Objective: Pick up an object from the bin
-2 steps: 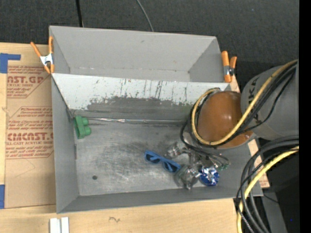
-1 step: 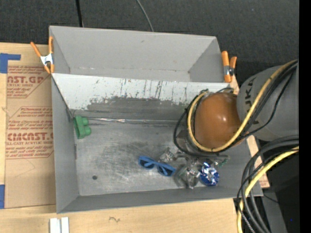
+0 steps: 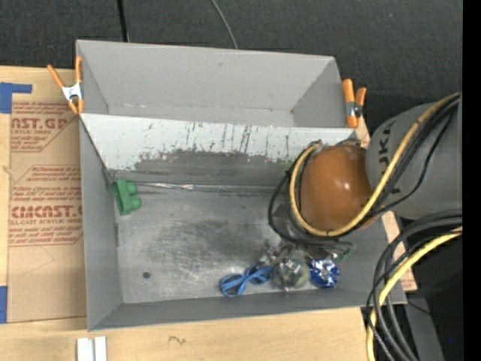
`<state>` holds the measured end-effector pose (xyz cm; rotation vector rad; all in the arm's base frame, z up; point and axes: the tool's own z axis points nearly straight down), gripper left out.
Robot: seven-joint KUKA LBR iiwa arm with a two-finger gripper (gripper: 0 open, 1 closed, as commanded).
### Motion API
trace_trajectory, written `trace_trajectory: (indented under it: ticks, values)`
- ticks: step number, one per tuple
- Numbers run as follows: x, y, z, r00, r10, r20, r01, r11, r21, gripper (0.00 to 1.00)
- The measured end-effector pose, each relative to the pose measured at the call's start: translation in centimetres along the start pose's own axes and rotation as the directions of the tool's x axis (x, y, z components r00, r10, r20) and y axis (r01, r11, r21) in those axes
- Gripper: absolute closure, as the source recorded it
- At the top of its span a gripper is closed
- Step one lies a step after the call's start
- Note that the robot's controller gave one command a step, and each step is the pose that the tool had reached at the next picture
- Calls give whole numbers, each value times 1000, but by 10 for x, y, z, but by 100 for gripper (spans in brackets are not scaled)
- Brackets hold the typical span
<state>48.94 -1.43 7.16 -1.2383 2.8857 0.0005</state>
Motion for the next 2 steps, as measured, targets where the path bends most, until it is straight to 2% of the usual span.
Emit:
trace_trajectory:
  ticks: [1,2]
  values:
    - [-2,-37,-115,987,-161,4,161,987,7,100]
    - [-7,-31,-174,986,-167,4,167,986,6,100]
